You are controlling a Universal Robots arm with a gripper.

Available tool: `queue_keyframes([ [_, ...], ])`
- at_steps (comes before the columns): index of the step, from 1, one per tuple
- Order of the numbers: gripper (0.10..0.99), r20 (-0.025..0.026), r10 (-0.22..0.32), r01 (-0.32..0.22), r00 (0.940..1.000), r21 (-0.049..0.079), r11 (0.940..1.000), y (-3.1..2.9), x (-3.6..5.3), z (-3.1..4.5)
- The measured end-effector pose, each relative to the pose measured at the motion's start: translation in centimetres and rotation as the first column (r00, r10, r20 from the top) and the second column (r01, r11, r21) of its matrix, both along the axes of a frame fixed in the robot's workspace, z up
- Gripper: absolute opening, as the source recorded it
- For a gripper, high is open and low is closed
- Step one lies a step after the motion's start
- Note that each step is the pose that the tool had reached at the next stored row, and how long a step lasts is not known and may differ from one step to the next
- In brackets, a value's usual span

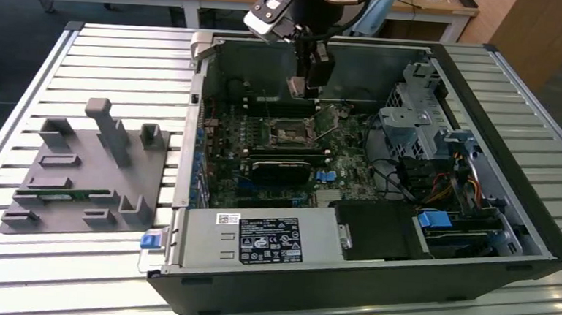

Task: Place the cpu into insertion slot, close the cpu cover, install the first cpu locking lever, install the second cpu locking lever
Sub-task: 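Place the cpu into insertion slot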

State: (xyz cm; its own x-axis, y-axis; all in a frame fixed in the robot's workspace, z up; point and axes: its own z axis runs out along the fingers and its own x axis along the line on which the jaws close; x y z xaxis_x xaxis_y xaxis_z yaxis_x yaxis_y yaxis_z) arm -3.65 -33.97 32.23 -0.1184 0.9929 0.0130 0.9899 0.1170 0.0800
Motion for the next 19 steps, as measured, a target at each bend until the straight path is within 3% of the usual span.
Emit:
queue_keyframes([
  [19,0.533,-0.0002,-0.018,0.018,0.9998,0.000,0.9998,0.00,-0.02,-0.90],
])
